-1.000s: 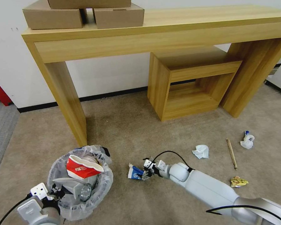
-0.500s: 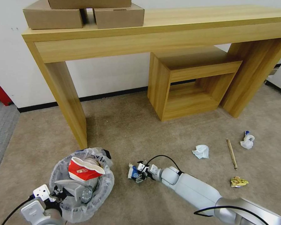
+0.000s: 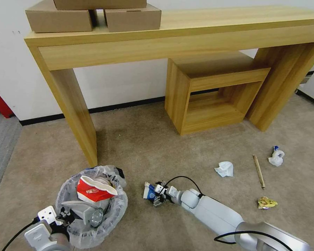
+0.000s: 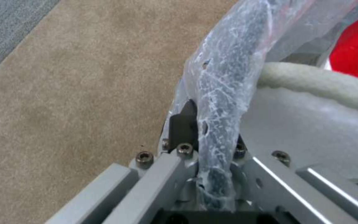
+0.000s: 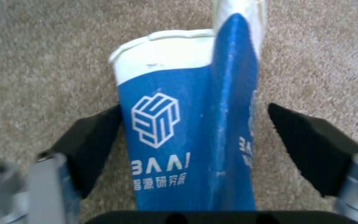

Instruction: Pick up the trash bin and place the garbage on the floor into it.

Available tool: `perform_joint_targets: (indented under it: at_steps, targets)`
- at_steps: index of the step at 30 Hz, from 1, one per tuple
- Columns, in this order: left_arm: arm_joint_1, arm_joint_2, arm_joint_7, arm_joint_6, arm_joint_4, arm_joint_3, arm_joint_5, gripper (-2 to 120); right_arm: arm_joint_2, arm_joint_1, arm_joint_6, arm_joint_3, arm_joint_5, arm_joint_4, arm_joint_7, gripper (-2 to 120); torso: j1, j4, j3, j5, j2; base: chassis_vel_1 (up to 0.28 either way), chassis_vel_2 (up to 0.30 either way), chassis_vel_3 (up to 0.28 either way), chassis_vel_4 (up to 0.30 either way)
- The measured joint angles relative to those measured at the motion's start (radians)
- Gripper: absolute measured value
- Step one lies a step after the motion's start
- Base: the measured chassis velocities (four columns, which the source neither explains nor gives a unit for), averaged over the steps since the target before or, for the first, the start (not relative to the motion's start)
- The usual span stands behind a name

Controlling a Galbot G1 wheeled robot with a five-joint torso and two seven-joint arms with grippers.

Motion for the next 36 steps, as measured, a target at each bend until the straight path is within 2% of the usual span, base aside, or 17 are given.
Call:
perform_joint_targets:
  at_steps: [1, 4, 5, 9, 10, 12, 14, 21, 25, 28, 29, 32, 33, 34, 35, 36]
  targets:
    - [0.000, 0.000, 0.000, 0.000, 0.000, 0.000, 0.000, 0, 0.000, 0.000, 0.000, 0.000, 0.000, 0.000, 0.000, 87, 0.000, 0.0000, 0.000, 0.0000, 0.000, 0.000, 0.000, 0.000, 0.000]
    - [0.001, 0.003, 0.001, -0.001, 0.000, 0.002, 0.003, 0, 0.003, -0.002, 0.011, 0.002, 0.018, -0.001, 0.008, 73, 0.000, 0.0000, 0.000, 0.0000, 0.000, 0.000, 0.000, 0.000, 0.000]
    - [0.001, 0.003, 0.001, -0.001, 0.000, 0.002, 0.003, 0, 0.003, -0.002, 0.011, 0.002, 0.018, -0.001, 0.008, 73, 0.000, 0.0000, 0.000, 0.0000, 0.000, 0.000, 0.000, 0.000, 0.000]
    - [0.009, 0.008, 0.002, -0.003, -0.002, 0.001, 0.011, 0, 0.002, -0.002, 0.021, 0.004, 0.052, 0.023, 0.056, 53, 0.000, 0.0000, 0.000, 0.0000, 0.000, 0.000, 0.000, 0.000, 0.000]
    - [0.009, 0.008, 0.002, -0.003, -0.002, 0.001, 0.011, 0, 0.002, -0.002, 0.021, 0.004, 0.052, 0.023, 0.056, 53, 0.000, 0.0000, 0.000, 0.0000, 0.000, 0.000, 0.000, 0.000, 0.000]
    - [0.011, 0.009, 0.002, -0.006, -0.005, 0.001, 0.014, 0, -0.003, -0.002, 0.020, 0.004, 0.075, 0.053, 0.080, 42, 0.000, 0.0000, 0.000, -0.0001, 0.000, 0.000, 0.000, 0.000, 0.000]
    - [0.012, 0.009, 0.003, -0.006, -0.006, 0.001, 0.016, 0, -0.004, -0.002, 0.019, 0.004, 0.084, 0.063, 0.090, 39, 0.000, 0.0000, 0.000, 0.0000, 0.000, 0.000, 0.000, 0.000, 0.000]
    - [0.017, 0.015, 0.004, -0.008, -0.010, -0.004, 0.017, 0, -0.028, 0.000, -0.003, 0.033, 0.164, 0.149, 0.130, 13, 0.000, 0.0001, 0.000, 0.0000, 0.000, 0.000, 0.000, 0.000, 0.000]
    - [0.022, 0.018, 0.004, -0.008, -0.015, -0.007, 0.017, 0, -0.054, -0.006, -0.003, 0.074, 0.183, 0.212, 0.134, 6, 0.000, 0.0001, 0.000, 0.0002, 0.000, 0.000, 0.000, 0.000, 0.000]
    - [0.023, 0.021, 0.002, -0.008, -0.021, -0.009, 0.003, 0, -0.138, -0.022, 0.008, 0.154, 0.223, 0.380, 0.119, 4, 0.000, 0.0003, 0.000, 0.0003, 0.000, 0.000, 0.000, 0.000, 0.000]
    - [0.023, 0.021, 0.002, -0.008, -0.021, -0.009, 0.003, 0, -0.138, -0.022, 0.008, 0.154, 0.223, 0.380, 0.119, 4, 0.000, 0.0003, 0.000, 0.0003, 0.000, 0.000, 0.000, 0.000, 0.000]
    - [0.023, 0.026, -0.007, -0.008, -0.020, -0.010, -0.013, 0, -0.308, -0.045, 0.071, 0.242, 0.381, 0.667, 0.024, 4, 0.000, -0.0005, 0.000, -0.0002, 0.000, 0.000, 0.000, 0.000, 0.000]
    - [0.023, 0.027, -0.008, -0.007, -0.020, -0.010, -0.016, 0, -0.347, -0.051, 0.082, 0.261, 0.439, 0.755, -0.015, 4, 0.000, -0.0007, 0.000, 0.0001, 0.000, 0.000, 0.000, 0.000, 0.000]
    - [0.023, 0.027, -0.008, -0.007, -0.020, -0.010, -0.016, 0, -0.347, -0.051, 0.082, 0.261, 0.439, 0.755, -0.015, 4, 0.000, -0.0007, 0.000, 0.0001, 0.000, 0.000, 0.000, 0.000, 0.000]
    - [0.022, 0.028, -0.007, -0.006, -0.020, -0.010, -0.018, 0, -0.373, -0.054, 0.086, 0.271, 0.480, 0.812, -0.037, 4, 0.000, -0.0004, 0.000, 0.0001, 0.000, 0.000, 0.000, 0.000, 0.000]
    - [0.020, 0.030, -0.008, -0.005, -0.020, -0.010, -0.021, 0, -0.413, -0.057, 0.087, 0.280, 0.552, 0.905, -0.069, 4, 0.000, -0.0004, 0.000, 0.0000, 0.000, 0.000, 0.000, 0.000, 0.000]
